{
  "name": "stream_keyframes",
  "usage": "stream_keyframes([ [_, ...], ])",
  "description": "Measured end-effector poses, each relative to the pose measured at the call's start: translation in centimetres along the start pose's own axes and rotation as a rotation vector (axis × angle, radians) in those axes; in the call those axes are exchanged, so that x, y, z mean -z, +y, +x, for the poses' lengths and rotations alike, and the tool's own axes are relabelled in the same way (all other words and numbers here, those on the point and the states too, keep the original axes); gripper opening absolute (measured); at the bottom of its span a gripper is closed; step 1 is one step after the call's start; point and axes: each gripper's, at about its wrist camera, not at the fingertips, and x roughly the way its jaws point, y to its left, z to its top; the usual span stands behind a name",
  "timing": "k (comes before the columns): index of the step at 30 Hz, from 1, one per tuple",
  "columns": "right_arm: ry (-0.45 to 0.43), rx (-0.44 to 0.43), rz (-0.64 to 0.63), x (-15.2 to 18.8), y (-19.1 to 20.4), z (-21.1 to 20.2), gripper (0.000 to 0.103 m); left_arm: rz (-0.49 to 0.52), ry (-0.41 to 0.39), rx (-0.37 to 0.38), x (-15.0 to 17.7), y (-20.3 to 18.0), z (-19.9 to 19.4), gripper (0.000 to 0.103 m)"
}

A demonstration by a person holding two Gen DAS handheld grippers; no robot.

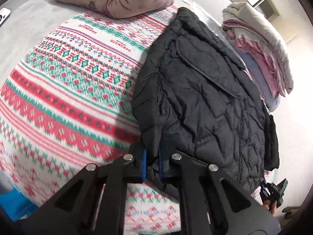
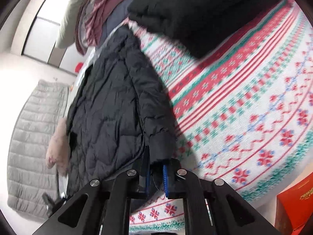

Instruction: Fold large clothes

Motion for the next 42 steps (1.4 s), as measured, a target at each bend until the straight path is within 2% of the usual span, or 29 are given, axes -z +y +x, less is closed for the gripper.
stream_keyframes([
  [3, 0.012, 0.008, 0.001, 0.0, 0.0, 0.3, 0.01, 0.005, 0.027, -0.002, 0.3, 0.0, 0.6, 0.011],
  [8, 0.085, -0.006, -0.01, 0.3, 0.7, 1.7, 0.02, -0.061, 0.053, 0.042, 0.0, 1.2, 1.2, 0.017],
  [9, 0.093, -0.012, 0.0, 0.2, 0.6, 1.9, 0.022, -0.065, 0.056, 0.046, 0.1, 1.2, 1.4, 0.018],
  [13, 0.107, -0.036, 0.037, 0.0, 0.2, 2.3, 0.023, -0.087, 0.065, 0.071, 0.1, 2.0, 1.7, 0.017],
  [15, 0.097, -0.039, 0.039, 0.0, 0.0, 2.2, 0.02, -0.078, 0.054, 0.064, 0.2, 1.8, 1.4, 0.011],
  [16, 0.076, -0.032, 0.03, 0.0, 0.1, 1.8, 0.017, -0.07, 0.045, 0.063, 0.2, 1.5, 1.2, 0.011],
  [17, 0.053, -0.028, 0.022, 0.1, 0.0, 1.3, 0.01, -0.057, 0.033, 0.06, 0.3, 1.3, 1.0, 0.01],
  [18, 0.024, -0.035, 0.012, -0.1, 0.2, 0.8, 0.009, -0.047, 0.025, 0.058, 0.4, 1.1, 0.8, 0.01],
  [24, -0.065, -0.127, 0.009, -0.1, 0.1, -1.4, 0.005, -0.032, -0.011, 0.092, 0.8, 0.9, -1.0, 0.008],
  [29, -0.173, -0.224, -0.039, 0.2, 0.7, -4.4, 0.005, 0.02, -0.086, 0.055, 2.3, 0.0, -3.2, 0.007],
  [34, -0.236, -0.296, -0.072, 2.0, 1.4, -6.5, 0.004, 0.038, -0.14, 0.067, 3.8, -0.4, -5.2, 0.006],
  [37, -0.27, -0.333, -0.086, 2.8, 1.4, -8.1, 0.004, -0.022, -0.126, 0.11, 5.0, 0.5, -7.1, 0.006],
  [42, -0.357, -0.491, -0.132, 7.6, 1.9, -13.9, 0.004, -0.054, -0.179, 0.168, 8.5, 1.8, -13.2, 0.006],
])
